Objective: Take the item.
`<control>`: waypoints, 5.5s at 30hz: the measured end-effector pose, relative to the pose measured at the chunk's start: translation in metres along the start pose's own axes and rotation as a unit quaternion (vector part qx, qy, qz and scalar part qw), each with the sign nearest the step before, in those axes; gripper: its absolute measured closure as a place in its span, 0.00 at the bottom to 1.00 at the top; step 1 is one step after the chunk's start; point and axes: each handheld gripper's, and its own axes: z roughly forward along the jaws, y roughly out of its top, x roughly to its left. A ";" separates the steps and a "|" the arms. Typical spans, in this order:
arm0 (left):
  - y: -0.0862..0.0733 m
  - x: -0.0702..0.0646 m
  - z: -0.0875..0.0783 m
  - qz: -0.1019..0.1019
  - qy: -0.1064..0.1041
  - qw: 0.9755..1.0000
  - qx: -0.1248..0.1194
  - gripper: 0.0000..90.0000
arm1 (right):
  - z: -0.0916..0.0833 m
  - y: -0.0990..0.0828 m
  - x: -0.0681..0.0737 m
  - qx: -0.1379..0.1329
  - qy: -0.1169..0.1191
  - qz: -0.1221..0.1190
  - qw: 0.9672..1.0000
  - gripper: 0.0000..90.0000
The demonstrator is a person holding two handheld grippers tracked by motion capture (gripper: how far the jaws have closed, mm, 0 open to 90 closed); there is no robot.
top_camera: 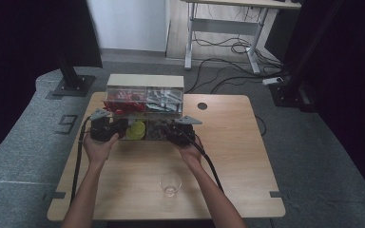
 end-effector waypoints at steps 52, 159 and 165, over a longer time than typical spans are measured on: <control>-0.001 0.002 0.000 -0.003 0.003 1.000 -0.001 1.00 | -0.050 0.010 0.009 -0.057 0.055 -0.009 0.997 0.98; -0.001 -0.001 0.000 0.003 0.007 1.000 0.000 1.00 | -0.175 -0.070 0.058 -0.075 0.138 -0.025 0.987 0.98; -0.002 -0.001 0.000 0.003 0.007 1.000 0.000 1.00 | -0.170 -0.076 0.062 -0.061 0.144 -0.026 0.987 0.98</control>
